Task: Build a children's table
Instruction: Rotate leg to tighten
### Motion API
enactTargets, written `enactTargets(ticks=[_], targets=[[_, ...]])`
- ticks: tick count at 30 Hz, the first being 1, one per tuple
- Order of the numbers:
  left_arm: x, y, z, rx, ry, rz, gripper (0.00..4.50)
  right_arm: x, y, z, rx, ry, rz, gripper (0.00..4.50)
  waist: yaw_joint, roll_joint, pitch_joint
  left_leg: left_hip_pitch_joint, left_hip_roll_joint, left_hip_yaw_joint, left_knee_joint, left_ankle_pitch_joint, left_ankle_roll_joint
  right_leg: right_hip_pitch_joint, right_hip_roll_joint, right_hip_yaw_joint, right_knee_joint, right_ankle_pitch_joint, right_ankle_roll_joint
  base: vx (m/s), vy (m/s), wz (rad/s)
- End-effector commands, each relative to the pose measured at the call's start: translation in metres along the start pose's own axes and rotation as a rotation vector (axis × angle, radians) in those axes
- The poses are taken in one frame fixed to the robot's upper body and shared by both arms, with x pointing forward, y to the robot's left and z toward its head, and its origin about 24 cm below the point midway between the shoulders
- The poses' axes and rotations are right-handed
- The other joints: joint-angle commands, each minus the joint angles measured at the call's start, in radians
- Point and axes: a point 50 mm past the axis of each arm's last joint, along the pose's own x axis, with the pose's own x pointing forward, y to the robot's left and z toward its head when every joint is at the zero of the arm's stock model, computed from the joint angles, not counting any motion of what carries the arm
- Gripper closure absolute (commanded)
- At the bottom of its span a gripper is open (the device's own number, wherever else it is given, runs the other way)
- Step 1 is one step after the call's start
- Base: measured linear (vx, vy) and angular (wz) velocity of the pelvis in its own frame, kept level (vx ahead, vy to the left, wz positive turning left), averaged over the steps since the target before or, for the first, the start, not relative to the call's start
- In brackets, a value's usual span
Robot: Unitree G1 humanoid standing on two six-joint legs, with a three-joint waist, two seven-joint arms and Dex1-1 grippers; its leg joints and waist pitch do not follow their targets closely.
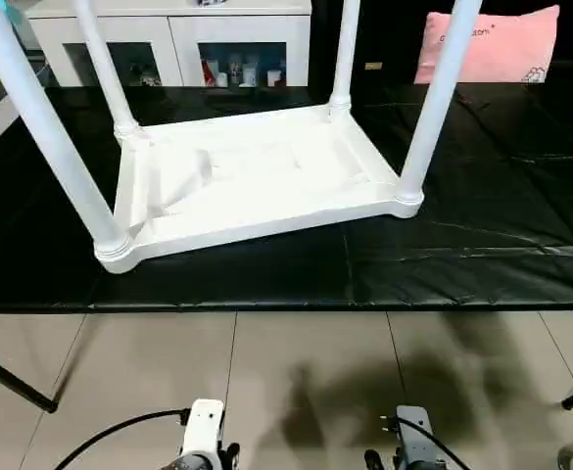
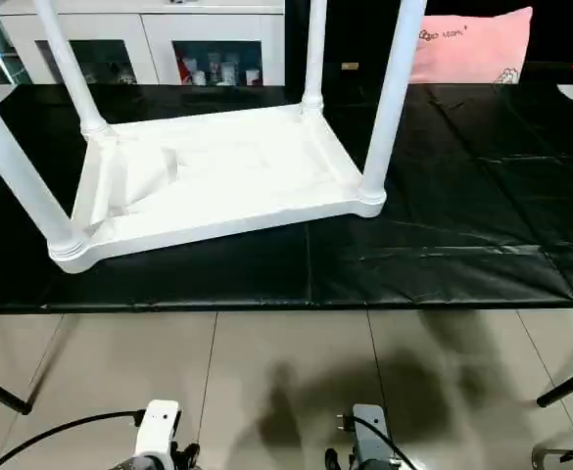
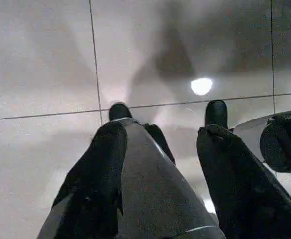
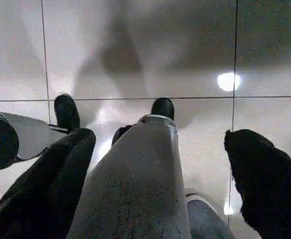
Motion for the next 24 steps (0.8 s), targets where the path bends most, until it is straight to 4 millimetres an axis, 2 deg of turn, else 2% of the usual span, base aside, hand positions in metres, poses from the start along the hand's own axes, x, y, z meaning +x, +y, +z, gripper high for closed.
enactTargets(ticks=[1, 24], targets=[[-0.0003, 0.0017, -0.0016, -0.002, 0.011, 0.005, 1.90, -0.0003, 0.0000, -0.0061, -0.007, 0.024, -0.001, 0.00, -0.002, -0.004, -0.027, 0.018, 0.099, -0.044, -0.098, -0.364, 0.015, 0.015, -0.100, 0.052, -0.089, -0.235, -0.235, 0.000, 0.000, 0.00], [-0.0003, 0.0017, -0.0016, -0.002, 0.011, 0.005, 1.90, -0.0003, 0.0000, -0.0061, -0.007, 0.024, -0.001, 0.00, -0.002, -0.004, -0.028, 0.017, 0.098, -0.043, -0.097, -0.356, 0.019, 0.016, -0.101, 0.052, -0.089, -0.229, -0.237, 0.000, 0.000, 0.00]])
